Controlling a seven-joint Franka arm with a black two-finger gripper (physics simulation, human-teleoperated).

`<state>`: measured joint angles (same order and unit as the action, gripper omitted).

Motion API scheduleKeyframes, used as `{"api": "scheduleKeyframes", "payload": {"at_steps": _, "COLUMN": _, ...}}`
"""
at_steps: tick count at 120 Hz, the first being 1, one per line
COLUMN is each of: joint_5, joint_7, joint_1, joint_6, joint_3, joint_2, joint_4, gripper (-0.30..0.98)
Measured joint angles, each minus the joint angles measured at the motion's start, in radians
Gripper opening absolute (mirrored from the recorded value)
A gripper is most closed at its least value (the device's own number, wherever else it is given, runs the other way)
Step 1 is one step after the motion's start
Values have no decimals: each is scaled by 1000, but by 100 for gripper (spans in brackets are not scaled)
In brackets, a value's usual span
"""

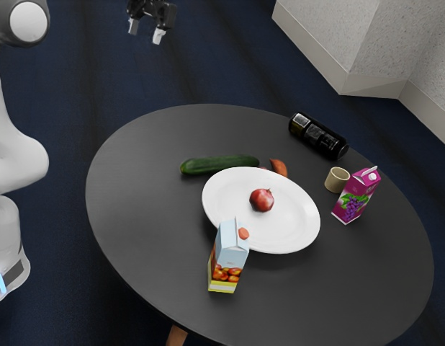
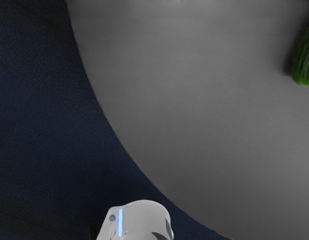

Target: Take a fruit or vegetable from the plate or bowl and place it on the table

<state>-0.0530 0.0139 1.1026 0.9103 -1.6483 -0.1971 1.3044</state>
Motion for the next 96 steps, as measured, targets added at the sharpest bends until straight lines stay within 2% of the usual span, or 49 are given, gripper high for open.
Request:
{"api": "scheduleKeyframes", "payload": {"at_steps": 16, "joint_5": -7, "joint_7": 7, "joint_1": 14, "joint_6": 231, "joint_3": -29, "joint_2": -2, "joint_4": 21, "gripper": 67}}
{"api": "scheduleKeyframes", "payload": {"at_steps": 36, "joint_5": -15, "joint_7": 14, "joint_1": 17, "joint_6": 367, "joint_3": -21, "joint_2": 7, "joint_4": 0, "gripper": 67}}
{"api": "scheduleKeyframes", "payload": {"at_steps": 40, "joint_5": -31, "joint_7": 15, "joint_1": 11, "joint_6": 373, "joint_3": 21, "joint_2": 38, "joint_4": -101, "gripper": 67}}
{"api": "scheduleKeyframes", "payload": {"at_steps": 46, "joint_5": -58, "joint_7": 14, "joint_1": 28, "joint_6": 382, "joint_3": 155, "joint_2": 68, "joint_4": -221, "gripper": 67}}
{"api": "scheduleKeyframes", "payload": {"at_steps": 58, "joint_5": -87, "joint_7": -12, "joint_1": 87, "joint_6": 468, "joint_3": 249, "joint_2": 96, "joint_4": 48, "gripper": 67}}
{"api": "scheduleKeyframes", "payload": {"at_steps": 72, "joint_5": -106, "joint_7": -48, "joint_1": 181, "joint_6": 489, "joint_3": 278, "joint_2": 144, "joint_4": 153, "gripper": 67}}
{"api": "scheduleKeyframes", "payload": {"at_steps": 76, "joint_5": -116, "joint_7": -54, "joint_1": 242, "joint_6": 500, "joint_3": 276, "joint_2": 136, "joint_4": 170, "gripper": 67}}
{"api": "scheduleKeyframes", "payload": {"at_steps": 79, "joint_5": -139, "joint_7": -54, "joint_1": 325, "joint_6": 510, "joint_3": 274, "joint_2": 99, "joint_4": 184, "gripper": 67}}
{"api": "scheduleKeyframes", "payload": {"at_steps": 84, "joint_5": -210, "joint_7": -46, "joint_1": 516, "joint_6": 535, "joint_3": 253, "joint_2": -52, "joint_4": 235, "gripper": 66}}
{"api": "scheduleKeyframes", "payload": {"at_steps": 89, "joint_5": -284, "joint_7": -37, "joint_1": 626, "joint_6": 579, "joint_3": 214, "joint_2": -165, "joint_4": 302, "gripper": 67}}
{"api": "scheduleKeyframes", "payload": {"at_steps": 96, "joint_5": -355, "joint_7": -27, "joint_1": 751, "joint_6": 629, "joint_3": 145, "joint_2": -221, "joint_4": 341, "gripper": 67}}
